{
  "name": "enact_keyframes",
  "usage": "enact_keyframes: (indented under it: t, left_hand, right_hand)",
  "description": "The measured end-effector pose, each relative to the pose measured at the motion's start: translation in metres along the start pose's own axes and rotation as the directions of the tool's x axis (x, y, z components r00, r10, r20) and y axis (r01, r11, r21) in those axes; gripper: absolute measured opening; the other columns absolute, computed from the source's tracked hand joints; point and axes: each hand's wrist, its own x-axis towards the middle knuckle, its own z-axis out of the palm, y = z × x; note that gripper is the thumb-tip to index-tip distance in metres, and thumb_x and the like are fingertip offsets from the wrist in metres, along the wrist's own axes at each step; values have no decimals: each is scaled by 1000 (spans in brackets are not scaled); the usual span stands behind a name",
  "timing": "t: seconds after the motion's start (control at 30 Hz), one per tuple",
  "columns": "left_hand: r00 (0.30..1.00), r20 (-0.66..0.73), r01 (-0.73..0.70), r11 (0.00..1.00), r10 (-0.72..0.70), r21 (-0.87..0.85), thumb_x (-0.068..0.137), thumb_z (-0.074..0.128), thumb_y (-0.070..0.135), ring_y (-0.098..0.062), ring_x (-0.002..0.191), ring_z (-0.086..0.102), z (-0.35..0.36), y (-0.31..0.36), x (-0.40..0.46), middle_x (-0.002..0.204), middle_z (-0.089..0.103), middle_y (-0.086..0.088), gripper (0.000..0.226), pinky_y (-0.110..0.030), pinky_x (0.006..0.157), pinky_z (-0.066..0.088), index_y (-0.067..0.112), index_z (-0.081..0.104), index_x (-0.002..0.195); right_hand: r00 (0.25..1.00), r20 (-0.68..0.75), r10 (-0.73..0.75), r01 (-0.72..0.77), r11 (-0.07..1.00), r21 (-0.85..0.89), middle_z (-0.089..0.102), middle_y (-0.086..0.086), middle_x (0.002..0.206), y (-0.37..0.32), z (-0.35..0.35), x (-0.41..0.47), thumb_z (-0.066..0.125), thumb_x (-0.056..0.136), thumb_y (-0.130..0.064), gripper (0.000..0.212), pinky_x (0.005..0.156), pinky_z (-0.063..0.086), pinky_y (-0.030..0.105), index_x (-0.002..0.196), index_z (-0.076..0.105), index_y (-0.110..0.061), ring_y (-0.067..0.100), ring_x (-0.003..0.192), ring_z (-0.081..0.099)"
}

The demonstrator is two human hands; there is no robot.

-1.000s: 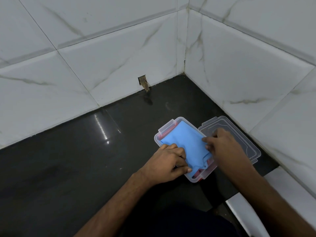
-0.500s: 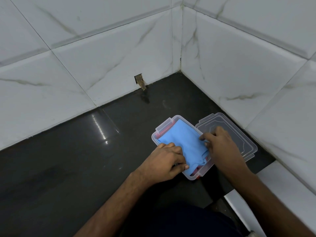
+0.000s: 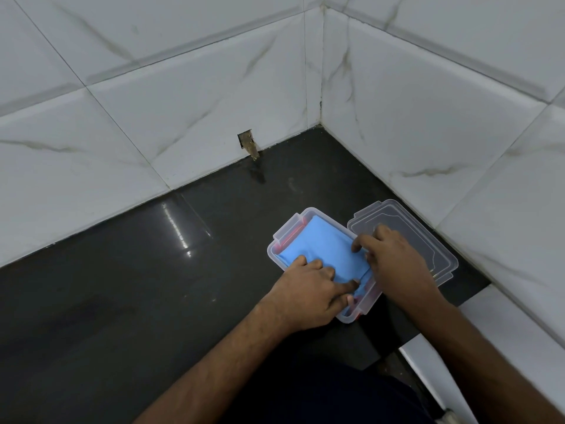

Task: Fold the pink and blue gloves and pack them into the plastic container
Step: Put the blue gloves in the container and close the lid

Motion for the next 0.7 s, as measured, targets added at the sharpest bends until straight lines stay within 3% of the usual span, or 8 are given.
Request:
enact_keyframes:
  t: [0.17, 0.27, 0.47, 0.6, 0.7]
  left_hand:
    - [999, -40, -19, 1000, 19, -7, 107, 41, 38, -24, 105, 60, -7, 12, 6, 112, 62, -2, 39, -37, 75, 35, 33, 59, 142]
    - [998, -14, -65, 998, 65, -23, 106, 50, 31, -22, 113, 59, -7, 14, 6, 118, 58, -1, 38, -36, 76, 38, 34, 58, 143]
    - [998, 25, -59, 997, 58, 44, 103, 55, 36, -26, 114, 58, -11, 16, 5, 125, 61, -4, 41, -39, 87, 43, 36, 56, 144]
    - [997, 17, -77, 994, 76, 78, 104, 52, 34, -25, 111, 57, -13, 16, -2, 123, 62, -4, 42, -37, 82, 38, 31, 54, 146]
    - [994, -82, -80, 997, 79, -2, 104, 48, 33, -22, 102, 58, -12, 12, -14, 116, 65, -1, 41, -36, 78, 41, 26, 56, 144]
  right_hand:
    - [999, 41, -21, 21, 1000, -1, 52, 1, 114, 1, -7, 0, 71, 91, -40, 38, 90, 51, 38, 127, 65, -29, 20, 112, 49]
    - [995, 98, -13, 19, 998, -57, 49, -2, 118, 0, -11, 1, 76, 83, -50, 50, 92, 48, 34, 128, 61, -35, 17, 115, 46]
    - [994, 107, -3, 19, 988, -153, 45, -5, 118, -4, -11, 3, 76, 82, -49, 47, 93, 43, 30, 123, 56, -38, 15, 114, 46]
    - [993, 119, 13, -2, 996, -88, 43, -4, 118, -5, -13, 3, 75, 85, -46, 44, 95, 47, 32, 124, 57, -37, 15, 114, 45]
    - [991, 135, 17, -7, 997, -73, 45, -3, 122, -2, -17, 3, 69, 92, -44, 41, 99, 47, 33, 131, 61, -38, 15, 119, 44]
